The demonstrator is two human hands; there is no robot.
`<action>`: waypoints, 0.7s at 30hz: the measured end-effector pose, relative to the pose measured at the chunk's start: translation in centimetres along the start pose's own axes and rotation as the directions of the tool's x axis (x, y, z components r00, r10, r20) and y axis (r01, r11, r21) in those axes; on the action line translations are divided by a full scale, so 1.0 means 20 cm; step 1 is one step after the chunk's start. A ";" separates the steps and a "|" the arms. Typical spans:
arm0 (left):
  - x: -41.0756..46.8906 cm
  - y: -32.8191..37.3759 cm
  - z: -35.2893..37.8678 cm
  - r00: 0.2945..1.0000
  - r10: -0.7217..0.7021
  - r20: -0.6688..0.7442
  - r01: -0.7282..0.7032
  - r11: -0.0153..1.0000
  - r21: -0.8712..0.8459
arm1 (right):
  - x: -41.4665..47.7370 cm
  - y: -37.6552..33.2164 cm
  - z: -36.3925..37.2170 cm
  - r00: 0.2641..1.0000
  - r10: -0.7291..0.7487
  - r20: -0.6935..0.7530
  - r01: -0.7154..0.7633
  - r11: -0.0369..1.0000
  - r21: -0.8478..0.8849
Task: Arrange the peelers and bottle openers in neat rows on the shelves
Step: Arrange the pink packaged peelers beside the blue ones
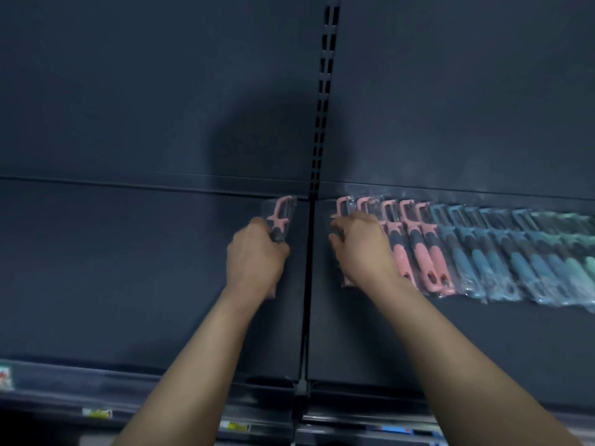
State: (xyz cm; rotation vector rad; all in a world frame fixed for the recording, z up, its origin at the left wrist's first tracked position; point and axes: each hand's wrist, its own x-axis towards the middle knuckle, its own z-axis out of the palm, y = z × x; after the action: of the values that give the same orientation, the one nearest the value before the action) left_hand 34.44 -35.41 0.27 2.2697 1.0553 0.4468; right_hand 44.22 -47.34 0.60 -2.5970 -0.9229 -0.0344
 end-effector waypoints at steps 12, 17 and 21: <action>0.01 0.26 0.27 0.988 0.110 0.105 -0.100 0.990 -0.096 | -0.06 0.21 -0.10 0.998 0.059 -0.022 -0.060 0.997 -0.057; 0.03 0.23 0.29 0.979 0.175 0.104 -0.159 0.977 -0.143 | -0.06 0.22 -0.09 0.998 0.060 -0.007 -0.060 0.997 -0.045; 0.06 0.21 0.28 0.963 0.232 0.136 -0.218 0.970 -0.110 | -0.06 0.22 -0.07 0.998 0.061 0.017 -0.061 0.998 -0.017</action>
State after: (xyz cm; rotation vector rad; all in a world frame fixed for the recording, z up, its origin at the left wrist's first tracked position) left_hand 40.57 -38.66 -1.42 2.3077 0.6907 0.4037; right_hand 46.20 -51.70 0.12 -2.6432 -0.8527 -0.0037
